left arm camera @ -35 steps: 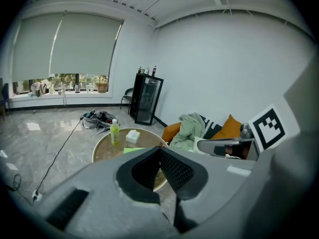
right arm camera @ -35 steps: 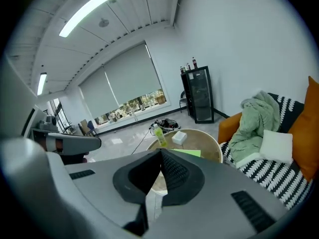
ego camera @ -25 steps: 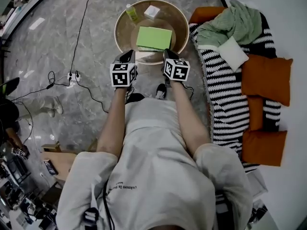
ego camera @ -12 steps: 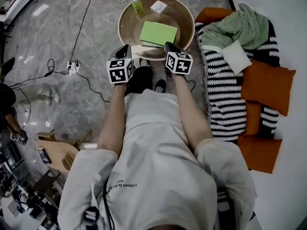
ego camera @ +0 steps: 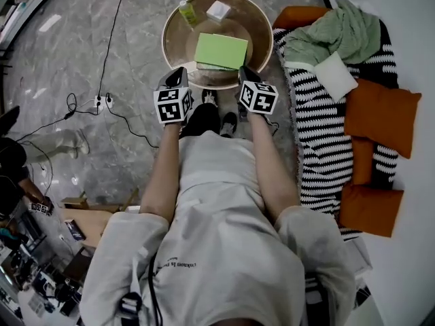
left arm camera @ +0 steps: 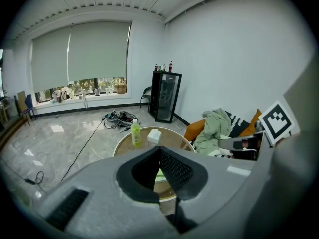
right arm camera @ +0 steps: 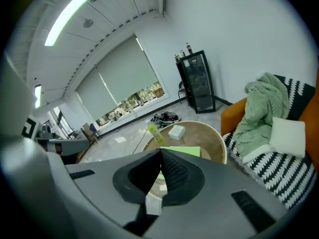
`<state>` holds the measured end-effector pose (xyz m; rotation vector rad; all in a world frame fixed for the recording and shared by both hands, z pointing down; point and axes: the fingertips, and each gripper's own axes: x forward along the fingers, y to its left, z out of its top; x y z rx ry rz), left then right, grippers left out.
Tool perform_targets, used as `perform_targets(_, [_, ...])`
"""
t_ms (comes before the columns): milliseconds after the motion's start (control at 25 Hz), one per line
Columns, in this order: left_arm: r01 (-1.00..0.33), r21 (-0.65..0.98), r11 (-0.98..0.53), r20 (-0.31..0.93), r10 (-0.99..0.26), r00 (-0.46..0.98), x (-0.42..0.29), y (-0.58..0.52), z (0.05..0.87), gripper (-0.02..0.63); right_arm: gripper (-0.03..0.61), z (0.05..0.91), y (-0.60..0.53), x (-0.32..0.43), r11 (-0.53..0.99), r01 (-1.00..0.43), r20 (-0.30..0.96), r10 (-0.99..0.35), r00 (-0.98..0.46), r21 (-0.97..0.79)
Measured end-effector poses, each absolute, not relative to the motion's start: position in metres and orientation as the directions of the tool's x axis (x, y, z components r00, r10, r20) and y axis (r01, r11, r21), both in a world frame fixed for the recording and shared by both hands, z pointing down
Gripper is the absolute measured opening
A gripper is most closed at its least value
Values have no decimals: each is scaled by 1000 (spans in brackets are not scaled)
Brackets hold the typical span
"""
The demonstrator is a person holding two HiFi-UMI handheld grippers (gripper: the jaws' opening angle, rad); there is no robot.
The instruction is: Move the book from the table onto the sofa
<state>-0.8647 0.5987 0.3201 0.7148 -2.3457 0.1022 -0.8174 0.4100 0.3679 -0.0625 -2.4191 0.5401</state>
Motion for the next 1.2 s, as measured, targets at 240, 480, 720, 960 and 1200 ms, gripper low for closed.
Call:
perform_targets(240, [-502,176,847,686,-471,-554,-888,610,358,9,6,401,402,-812,893,-218,668,115,-735,-394])
perform_targets(480, [-495,264,828,731,-507,-458,-915,605,395,9,6,427,402,-820,893,-295,746,65,-663,-340])
perform_targets(720, [-504,342,793,760,-549,-348,-937,592,438,9,6,444,393,-834,865,-393,782,1,-623,-314])
perform_targets(960, [-514,398,760,774,-579,-256,-952,574,476,9,6,454,379,-848,864,-416,799,-27,-600,-283])
perform_targets(1200, [-576,412,706,791,-591,-160,-944,573,516,9,6,477,381,-852,788,-500,776,-47,-630,-358])
